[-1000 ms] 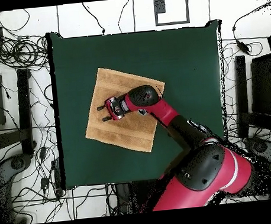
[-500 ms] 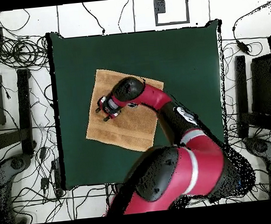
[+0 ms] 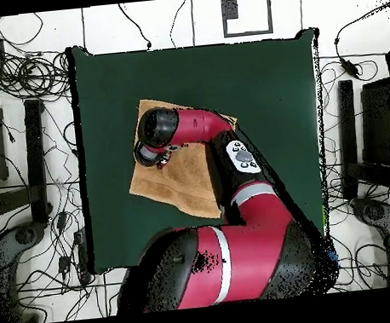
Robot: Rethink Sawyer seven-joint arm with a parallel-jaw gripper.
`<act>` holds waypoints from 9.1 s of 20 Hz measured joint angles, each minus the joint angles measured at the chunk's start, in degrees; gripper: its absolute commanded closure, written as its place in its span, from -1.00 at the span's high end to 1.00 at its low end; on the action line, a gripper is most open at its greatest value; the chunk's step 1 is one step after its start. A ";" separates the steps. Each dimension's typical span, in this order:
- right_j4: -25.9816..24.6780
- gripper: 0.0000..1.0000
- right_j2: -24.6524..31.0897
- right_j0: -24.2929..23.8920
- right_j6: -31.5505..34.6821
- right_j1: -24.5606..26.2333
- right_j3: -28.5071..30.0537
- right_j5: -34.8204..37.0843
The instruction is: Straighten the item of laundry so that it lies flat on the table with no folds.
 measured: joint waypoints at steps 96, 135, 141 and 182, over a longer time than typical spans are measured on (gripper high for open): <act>15.80 1.00 20.41 -25.03 0.01 18.98 16.74 -9.26; 4.00 1.00 3.34 -8.97 0.62 4.68 -2.37 7.98; 3.63 1.00 1.76 -9.54 0.61 5.48 -6.23 10.63; -13.32 1.00 10.53 -5.29 -14.97 24.62 -51.09 54.61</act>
